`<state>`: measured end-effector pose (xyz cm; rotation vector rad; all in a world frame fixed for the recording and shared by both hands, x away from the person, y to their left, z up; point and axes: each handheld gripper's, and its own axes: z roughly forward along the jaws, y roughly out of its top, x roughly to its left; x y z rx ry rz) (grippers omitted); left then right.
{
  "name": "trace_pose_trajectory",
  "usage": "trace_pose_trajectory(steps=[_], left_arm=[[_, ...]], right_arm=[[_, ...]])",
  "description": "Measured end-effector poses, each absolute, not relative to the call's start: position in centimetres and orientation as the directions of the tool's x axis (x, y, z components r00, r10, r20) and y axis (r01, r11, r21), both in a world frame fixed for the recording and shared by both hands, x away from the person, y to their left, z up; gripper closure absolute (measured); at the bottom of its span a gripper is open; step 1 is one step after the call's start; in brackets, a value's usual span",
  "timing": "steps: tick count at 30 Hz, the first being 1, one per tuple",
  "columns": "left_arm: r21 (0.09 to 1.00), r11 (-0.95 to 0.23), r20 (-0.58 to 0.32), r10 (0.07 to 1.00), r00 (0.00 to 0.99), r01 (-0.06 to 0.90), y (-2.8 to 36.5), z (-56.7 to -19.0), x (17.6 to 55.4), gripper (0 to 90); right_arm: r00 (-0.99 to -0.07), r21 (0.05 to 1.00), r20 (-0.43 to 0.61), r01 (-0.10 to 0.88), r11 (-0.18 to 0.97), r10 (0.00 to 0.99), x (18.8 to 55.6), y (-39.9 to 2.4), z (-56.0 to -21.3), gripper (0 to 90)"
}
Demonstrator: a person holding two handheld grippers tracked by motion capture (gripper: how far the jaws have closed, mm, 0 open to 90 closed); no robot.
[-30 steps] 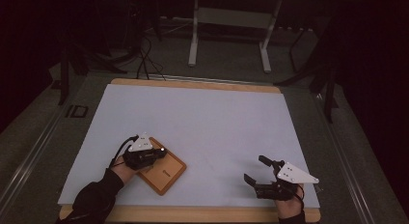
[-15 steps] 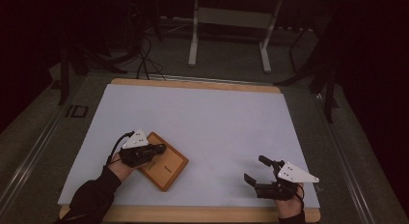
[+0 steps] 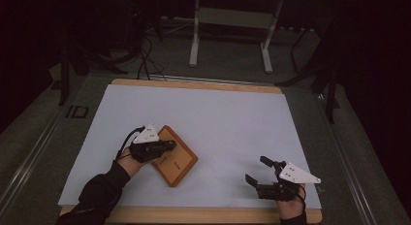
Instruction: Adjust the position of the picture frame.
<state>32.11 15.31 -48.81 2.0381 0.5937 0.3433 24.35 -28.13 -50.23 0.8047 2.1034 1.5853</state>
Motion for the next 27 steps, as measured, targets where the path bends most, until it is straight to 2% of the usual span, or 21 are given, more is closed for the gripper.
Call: trace_pose_trajectory(steps=[14, 27], left_arm=[[0.849, -0.476, 0.031, 0.479, 0.877, 0.230, 9.7, -47.7, 34.8, 85.5], [0.823, -0.520, 0.024, 0.436, 0.900, 0.230, 5.1, -48.8, 36.7, 85.5]], right_arm=[[-0.763, 0.959, 0.039, 0.210, 0.190, 0.645, 24.3, -28.3, -50.1, 13.9], [-0.765, 0.962, 0.046, 0.208, 0.179, 0.642, 24.2, -28.6, -50.1, 13.9]])
